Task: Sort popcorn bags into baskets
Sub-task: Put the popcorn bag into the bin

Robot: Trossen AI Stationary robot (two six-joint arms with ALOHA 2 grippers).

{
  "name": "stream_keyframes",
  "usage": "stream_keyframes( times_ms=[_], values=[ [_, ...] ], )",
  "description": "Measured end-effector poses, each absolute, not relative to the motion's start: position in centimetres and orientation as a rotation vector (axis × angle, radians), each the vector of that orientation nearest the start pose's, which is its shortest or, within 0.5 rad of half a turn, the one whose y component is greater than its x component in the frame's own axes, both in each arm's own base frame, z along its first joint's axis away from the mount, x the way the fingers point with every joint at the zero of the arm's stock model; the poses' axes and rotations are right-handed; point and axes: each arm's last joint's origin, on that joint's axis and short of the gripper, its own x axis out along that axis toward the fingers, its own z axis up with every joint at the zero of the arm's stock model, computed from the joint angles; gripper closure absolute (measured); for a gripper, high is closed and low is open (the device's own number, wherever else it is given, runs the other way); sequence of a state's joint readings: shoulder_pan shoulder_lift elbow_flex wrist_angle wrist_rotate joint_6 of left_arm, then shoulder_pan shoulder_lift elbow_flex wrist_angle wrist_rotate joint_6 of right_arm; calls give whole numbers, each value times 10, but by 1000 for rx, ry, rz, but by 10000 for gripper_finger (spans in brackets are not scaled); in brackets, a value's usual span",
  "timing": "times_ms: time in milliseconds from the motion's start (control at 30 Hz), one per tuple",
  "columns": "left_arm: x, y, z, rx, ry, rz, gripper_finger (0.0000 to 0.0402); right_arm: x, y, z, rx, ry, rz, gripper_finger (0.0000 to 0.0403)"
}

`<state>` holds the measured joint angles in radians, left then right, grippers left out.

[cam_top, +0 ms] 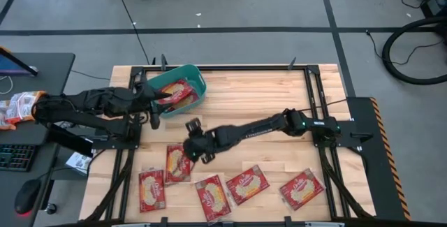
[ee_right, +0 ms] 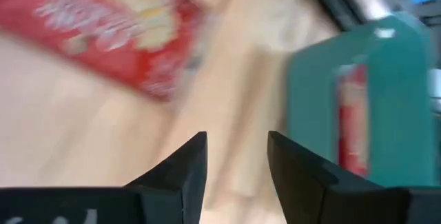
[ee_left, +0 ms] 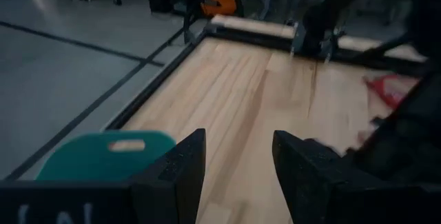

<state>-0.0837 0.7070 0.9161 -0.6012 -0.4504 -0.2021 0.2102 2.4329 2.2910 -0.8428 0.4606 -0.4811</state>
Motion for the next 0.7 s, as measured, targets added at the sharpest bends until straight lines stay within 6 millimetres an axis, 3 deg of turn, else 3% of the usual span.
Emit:
stream_keyframes(
  times_ms=[200,400,700],
  values=[
    [133,2,346,-108,369,404,230,506,118,206,-763,1013,78,250],
    [141,-2,331,-145,461,319,230,492,120,187,-724,1090,65,250],
    [151,-4,321,-151,555,299,230,428,126,199,-690,941,7,250]
  ],
)
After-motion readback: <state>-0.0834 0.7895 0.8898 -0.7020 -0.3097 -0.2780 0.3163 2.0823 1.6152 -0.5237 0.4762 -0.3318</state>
